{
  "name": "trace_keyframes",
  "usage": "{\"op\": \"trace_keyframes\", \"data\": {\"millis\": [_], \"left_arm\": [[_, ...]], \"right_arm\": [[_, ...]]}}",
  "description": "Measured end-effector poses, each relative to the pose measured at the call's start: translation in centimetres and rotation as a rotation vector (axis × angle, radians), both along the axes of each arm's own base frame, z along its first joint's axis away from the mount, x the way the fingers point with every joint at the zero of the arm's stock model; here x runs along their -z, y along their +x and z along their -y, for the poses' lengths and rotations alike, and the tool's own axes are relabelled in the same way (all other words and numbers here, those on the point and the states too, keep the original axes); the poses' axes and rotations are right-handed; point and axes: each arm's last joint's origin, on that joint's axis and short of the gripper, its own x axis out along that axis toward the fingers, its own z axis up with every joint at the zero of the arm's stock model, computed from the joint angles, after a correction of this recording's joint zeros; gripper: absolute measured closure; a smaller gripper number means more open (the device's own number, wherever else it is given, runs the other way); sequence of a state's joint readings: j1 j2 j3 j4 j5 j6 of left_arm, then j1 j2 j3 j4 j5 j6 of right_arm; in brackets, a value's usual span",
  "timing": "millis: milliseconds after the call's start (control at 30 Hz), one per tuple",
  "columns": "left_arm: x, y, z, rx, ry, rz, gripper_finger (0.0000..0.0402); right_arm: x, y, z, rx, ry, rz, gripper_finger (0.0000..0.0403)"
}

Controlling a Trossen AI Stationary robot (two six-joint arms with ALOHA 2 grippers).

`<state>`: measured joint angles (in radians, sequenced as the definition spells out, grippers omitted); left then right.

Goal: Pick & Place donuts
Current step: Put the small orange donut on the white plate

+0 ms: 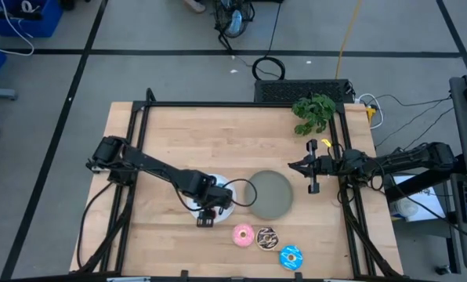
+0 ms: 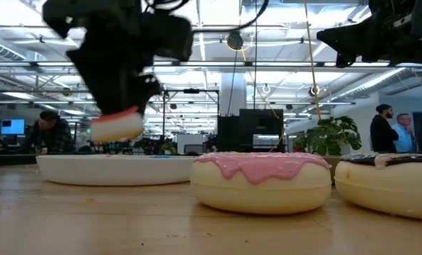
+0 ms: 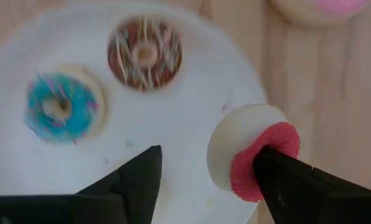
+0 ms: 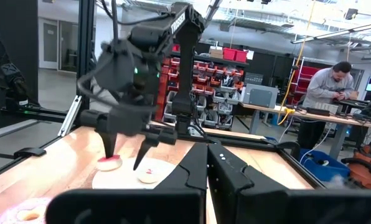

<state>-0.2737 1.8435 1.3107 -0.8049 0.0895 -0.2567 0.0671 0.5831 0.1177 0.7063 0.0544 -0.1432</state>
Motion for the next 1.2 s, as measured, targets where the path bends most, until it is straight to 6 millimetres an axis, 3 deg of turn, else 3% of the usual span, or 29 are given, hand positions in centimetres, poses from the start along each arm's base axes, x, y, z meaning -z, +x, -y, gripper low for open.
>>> {"op": "trace_keyframes", "data": {"millis": [267, 367, 500, 567, 800, 1067, 1200], "left_arm": [[-0.9, 0.3, 0.4, 0.054, 0.098, 0.051, 0.0195], [-0.6, 0.1, 0.7, 0.078, 0.147, 0.059, 0.0256], [-0.7, 0.1, 0.9, 0.106, 0.085, 0.052, 0.0367], [-0.7, 0.1, 1.0, 0.113, 0.057, 0.045, 0.0385], [-0.7, 0.1, 0.9, 0.075, 0.095, 0.057, 0.0326], [-0.7, 0.0, 1.1, 0.053, 0.181, 0.069, 0.0141], [-0.7, 0.0, 1.1, 0.033, 0.195, 0.076, 0.0079]], "right_arm": [[0.0, 0.0, 0.0, -0.003, 0.000, -0.001, 0.0403], [0.0, 0.0, 0.0, -0.003, 0.000, -0.001, 0.0403], [0.0, 0.0, 0.0, -0.004, 0.000, 0.000, 0.0403], [0.0, 0.0, 0.0, -0.003, 0.000, 0.000, 0.0403], [0.0, 0.0, 0.0, -0.003, 0.000, 0.000, 0.0403], [0.0, 0.0, 0.0, -0.004, 0.000, 0.000, 0.0403], [0.0, 0.0, 0.0, -0.004, 0.000, 0.000, 0.0403]]}}
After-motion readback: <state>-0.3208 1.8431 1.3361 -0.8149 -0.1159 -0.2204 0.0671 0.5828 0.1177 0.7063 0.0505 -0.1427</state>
